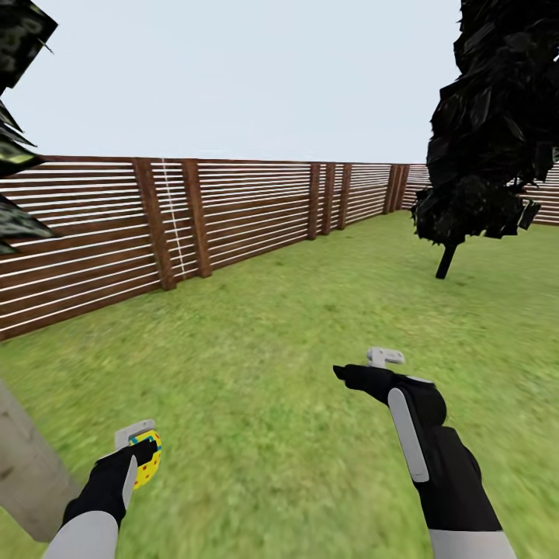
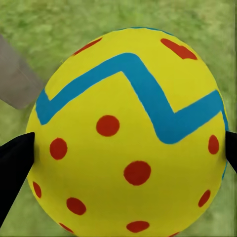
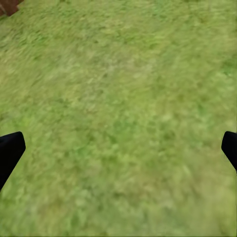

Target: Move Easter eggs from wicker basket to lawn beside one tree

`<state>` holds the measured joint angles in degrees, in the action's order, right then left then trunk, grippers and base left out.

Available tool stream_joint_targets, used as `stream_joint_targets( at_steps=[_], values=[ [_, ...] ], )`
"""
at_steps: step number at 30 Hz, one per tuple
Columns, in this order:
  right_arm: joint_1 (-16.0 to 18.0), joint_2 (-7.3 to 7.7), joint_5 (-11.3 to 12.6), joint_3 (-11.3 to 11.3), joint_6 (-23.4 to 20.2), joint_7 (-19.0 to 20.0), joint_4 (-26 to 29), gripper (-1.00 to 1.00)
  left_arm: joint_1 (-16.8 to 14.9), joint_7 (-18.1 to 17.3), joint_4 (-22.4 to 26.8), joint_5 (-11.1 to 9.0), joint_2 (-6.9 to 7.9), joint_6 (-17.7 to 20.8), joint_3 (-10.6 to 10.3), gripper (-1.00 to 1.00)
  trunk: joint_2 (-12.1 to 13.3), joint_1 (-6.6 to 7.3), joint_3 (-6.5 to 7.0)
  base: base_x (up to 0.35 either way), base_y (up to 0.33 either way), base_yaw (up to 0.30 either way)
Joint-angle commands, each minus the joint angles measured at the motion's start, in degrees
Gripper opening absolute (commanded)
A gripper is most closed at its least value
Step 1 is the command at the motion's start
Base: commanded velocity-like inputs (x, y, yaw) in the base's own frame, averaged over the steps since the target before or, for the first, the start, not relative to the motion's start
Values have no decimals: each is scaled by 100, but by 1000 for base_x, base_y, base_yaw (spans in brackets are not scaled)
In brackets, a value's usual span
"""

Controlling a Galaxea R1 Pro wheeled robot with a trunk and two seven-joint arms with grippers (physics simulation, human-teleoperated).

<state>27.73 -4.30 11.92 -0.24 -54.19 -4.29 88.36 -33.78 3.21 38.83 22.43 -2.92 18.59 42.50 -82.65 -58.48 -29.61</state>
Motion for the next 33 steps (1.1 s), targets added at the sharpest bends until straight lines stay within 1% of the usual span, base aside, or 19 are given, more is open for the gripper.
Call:
stream_joint_targets(
  at_steps=[1,12,19,23,28,33],
  values=[
    [4,-1,56,-2,-21,-45,5,100,-6,-4,11,24,-7,23,22,-100,-3,-3,-5,307,-52,134],
    [4,-1,54,-6,-21,-45,5,100,-6,-4,11,24,-7,14,22,-100,-3,-3,19,314,9,233],
    [4,-1,56,-11,-28,-45,6,100,-9,-4,11,21,-7,-81,22,-100,-3,-3,8,268,0,27],
    [4,-1,56,-11,-29,-45,5,100,-10,-15,11,3,-2,-83,22,-100,-3,-3,-3,110,14,2],
    [4,-1,56,-11,-30,-45,5,100,-7,-43,11,-9,10,-83,24,-100,-3,-3,-18,115,116,0],
    [4,-1,56,-11,-30,-45,5,100,-8,-48,11,-11,17,-89,29,-100,-3,-3,-33,223,20,0]
  ],
)
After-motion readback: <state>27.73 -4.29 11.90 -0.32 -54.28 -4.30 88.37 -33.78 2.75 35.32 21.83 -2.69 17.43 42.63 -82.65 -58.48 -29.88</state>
